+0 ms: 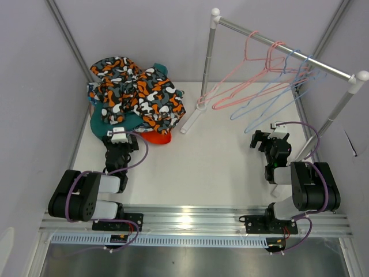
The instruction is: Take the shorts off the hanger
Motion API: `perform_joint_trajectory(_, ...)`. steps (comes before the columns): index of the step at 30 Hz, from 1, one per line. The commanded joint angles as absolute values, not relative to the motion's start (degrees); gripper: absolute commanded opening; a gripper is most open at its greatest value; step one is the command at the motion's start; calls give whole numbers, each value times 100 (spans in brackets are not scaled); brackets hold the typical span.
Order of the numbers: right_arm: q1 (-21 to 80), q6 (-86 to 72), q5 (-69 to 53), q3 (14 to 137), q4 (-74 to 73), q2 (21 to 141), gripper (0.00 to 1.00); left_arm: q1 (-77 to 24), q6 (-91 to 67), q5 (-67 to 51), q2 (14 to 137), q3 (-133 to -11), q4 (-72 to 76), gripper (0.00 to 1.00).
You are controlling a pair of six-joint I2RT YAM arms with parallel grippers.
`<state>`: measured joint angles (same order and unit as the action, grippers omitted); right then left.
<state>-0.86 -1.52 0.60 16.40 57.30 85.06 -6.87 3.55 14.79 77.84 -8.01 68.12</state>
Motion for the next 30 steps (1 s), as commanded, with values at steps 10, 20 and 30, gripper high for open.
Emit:
perform_joint_trajectory(10,-105,-167,62,1644,5871,8438,99,-659,281,1441,7726,-853,7128,90)
perform_joint_trajectory(20,-105,-167,62,1644,5871,8438,100,-642,535,759,7664,-835,7057,99)
perform_joint_trajectory(30,-105,-167,70,1644,5871,8438,100,-624,782,-96,6471,-1395,5076,99)
